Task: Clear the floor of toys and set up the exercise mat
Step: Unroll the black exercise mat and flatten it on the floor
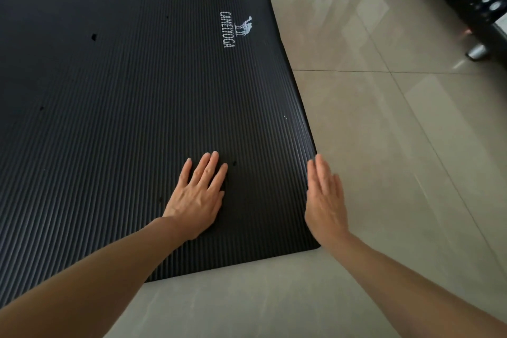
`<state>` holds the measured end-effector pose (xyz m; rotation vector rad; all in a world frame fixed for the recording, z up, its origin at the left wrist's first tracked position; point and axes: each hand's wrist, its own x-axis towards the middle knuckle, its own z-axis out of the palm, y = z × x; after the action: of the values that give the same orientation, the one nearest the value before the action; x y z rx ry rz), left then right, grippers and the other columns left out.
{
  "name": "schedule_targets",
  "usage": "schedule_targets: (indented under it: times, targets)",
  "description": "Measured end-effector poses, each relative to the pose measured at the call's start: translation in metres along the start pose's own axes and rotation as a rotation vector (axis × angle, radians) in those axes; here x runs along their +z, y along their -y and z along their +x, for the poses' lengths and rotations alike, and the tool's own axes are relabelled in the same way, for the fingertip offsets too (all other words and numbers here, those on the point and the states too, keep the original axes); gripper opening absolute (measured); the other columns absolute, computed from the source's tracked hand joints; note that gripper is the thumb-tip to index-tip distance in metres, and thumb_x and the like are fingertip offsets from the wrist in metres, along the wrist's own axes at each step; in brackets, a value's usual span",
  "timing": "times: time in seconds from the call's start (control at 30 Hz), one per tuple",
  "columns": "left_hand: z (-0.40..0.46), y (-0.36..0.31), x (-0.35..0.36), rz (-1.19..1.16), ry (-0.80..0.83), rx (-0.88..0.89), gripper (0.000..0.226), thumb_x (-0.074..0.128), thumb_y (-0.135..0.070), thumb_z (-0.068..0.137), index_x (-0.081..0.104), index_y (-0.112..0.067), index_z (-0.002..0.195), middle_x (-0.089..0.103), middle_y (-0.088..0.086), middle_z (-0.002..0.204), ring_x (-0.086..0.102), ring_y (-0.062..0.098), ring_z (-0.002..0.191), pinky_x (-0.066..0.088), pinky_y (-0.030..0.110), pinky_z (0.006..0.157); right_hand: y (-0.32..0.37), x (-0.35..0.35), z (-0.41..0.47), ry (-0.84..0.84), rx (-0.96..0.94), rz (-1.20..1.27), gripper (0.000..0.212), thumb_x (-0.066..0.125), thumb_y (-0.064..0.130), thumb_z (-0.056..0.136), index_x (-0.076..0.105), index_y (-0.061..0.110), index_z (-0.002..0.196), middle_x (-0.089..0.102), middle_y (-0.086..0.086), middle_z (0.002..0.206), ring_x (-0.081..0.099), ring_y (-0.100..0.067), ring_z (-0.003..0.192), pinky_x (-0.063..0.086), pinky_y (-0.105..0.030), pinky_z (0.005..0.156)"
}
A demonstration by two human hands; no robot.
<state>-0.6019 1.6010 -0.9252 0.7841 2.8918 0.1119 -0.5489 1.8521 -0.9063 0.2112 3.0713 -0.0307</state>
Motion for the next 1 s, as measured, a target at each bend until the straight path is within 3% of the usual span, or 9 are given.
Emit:
schedule_targets:
  times: [0.1, 0.2, 0.3, 0.37, 0.5, 0.6, 0.7, 0.87, 1.0]
  targets:
    - [0.026, -0.016, 0.000, -0.002, -0.004, 0.022, 0.058, 0.009, -0.039, 0.096, -0.009, -0.017, 0.146, -0.027, 0.006, 0.148, -0.029, 0.022, 0.135, -0.019, 0.043, 0.111, -0.004, 0.009, -0.002, 0.164, -0.024, 0.109, 0.059, 0.025, 0.010, 0.098, -0.007, 0.012, 0.147, -0.020, -0.002, 0.155, -0.026, -0.012, 0.137, -0.010, -0.029, 0.115]
    - [0.055, -0.026, -0.001, -0.023, -0.009, -0.005, 0.058, 0.012, -0.038, 0.096, 0.000, -0.015, 0.148, -0.017, 0.007, 0.155, -0.022, 0.022, 0.140, -0.018, 0.043, 0.111, -0.007, 0.014, 0.001, 0.202, -0.006, 0.183, 0.054, 0.017, 0.024, 0.099, -0.019, 0.020, 0.140, -0.026, 0.004, 0.152, -0.027, -0.007, 0.136, -0.014, -0.025, 0.113]
    - [0.088, -0.031, -0.005, -0.009, -0.005, -0.017, 0.060, 0.011, -0.040, 0.094, 0.006, -0.013, 0.148, -0.012, 0.012, 0.156, -0.015, 0.025, 0.143, -0.014, 0.043, 0.113, -0.007, 0.020, 0.000, 0.190, 0.000, 0.099, 0.061, 0.006, 0.047, 0.094, -0.026, 0.019, 0.138, -0.035, 0.004, 0.145, -0.026, -0.013, 0.138, -0.013, -0.027, 0.113]
    - [0.101, -0.032, -0.009, 0.001, -0.010, -0.014, 0.064, 0.011, -0.042, 0.090, 0.011, -0.012, 0.147, -0.005, 0.016, 0.156, -0.009, 0.028, 0.144, -0.010, 0.043, 0.115, -0.002, 0.019, -0.004, 0.153, -0.003, 0.081, 0.066, 0.004, 0.051, 0.091, -0.017, 0.014, 0.142, -0.023, -0.002, 0.151, -0.017, -0.018, 0.142, -0.005, -0.032, 0.115]
    - [0.106, -0.033, -0.012, 0.027, -0.011, -0.004, 0.066, 0.011, -0.044, 0.088, 0.021, -0.010, 0.144, 0.006, 0.020, 0.155, 0.001, 0.033, 0.144, -0.002, 0.045, 0.117, 0.004, 0.012, -0.004, 0.065, 0.010, 0.091, 0.067, 0.023, 0.043, 0.090, 0.018, 0.003, 0.144, 0.018, -0.015, 0.153, 0.018, -0.029, 0.141, 0.022, -0.041, 0.113]
    - [0.106, -0.033, -0.014, 0.038, 0.005, -0.017, 0.067, 0.010, -0.044, 0.089, 0.023, -0.010, 0.144, 0.007, 0.021, 0.155, 0.001, 0.033, 0.144, -0.001, 0.046, 0.117, 0.007, 0.011, 0.001, 0.065, 0.010, 0.054, 0.067, 0.028, 0.040, 0.088, 0.031, -0.002, 0.141, 0.029, -0.019, 0.149, 0.029, -0.033, 0.137, 0.026, -0.045, 0.113]
    - [0.109, -0.035, -0.017, 0.051, 0.033, -0.025, 0.067, 0.011, -0.044, 0.088, 0.028, -0.008, 0.143, 0.012, 0.021, 0.154, 0.006, 0.034, 0.144, 0.004, 0.047, 0.117, 0.010, 0.011, 0.033, 0.088, -0.028, 0.058, 0.068, 0.021, 0.045, 0.092, 0.020, 0.001, 0.144, 0.019, -0.017, 0.152, 0.018, -0.031, 0.141, 0.018, -0.043, 0.116]
    - [0.110, -0.035, -0.021, 0.032, 0.014, -0.034, 0.061, 0.030, -0.040, 0.086, 0.046, -0.004, 0.133, 0.032, 0.024, 0.146, 0.028, 0.036, 0.137, 0.024, 0.053, 0.111, 0.020, 0.014, 0.133, 0.079, -0.066, 0.095, 0.072, 0.001, 0.057, 0.088, -0.015, 0.012, 0.142, -0.018, -0.007, 0.151, -0.019, -0.020, 0.140, -0.007, -0.035, 0.114]
    - [0.110, -0.033, -0.019, -0.017, 0.010, -0.034, 0.061, 0.036, -0.040, 0.083, 0.050, -0.004, 0.130, 0.037, 0.023, 0.143, 0.032, 0.037, 0.135, 0.025, 0.053, 0.110, 0.030, 0.015, 0.198, 0.082, -0.054, 0.084, 0.077, -0.001, 0.059, 0.086, -0.015, 0.010, 0.143, -0.015, -0.011, 0.155, -0.017, -0.020, 0.141, -0.010, -0.034, 0.113]
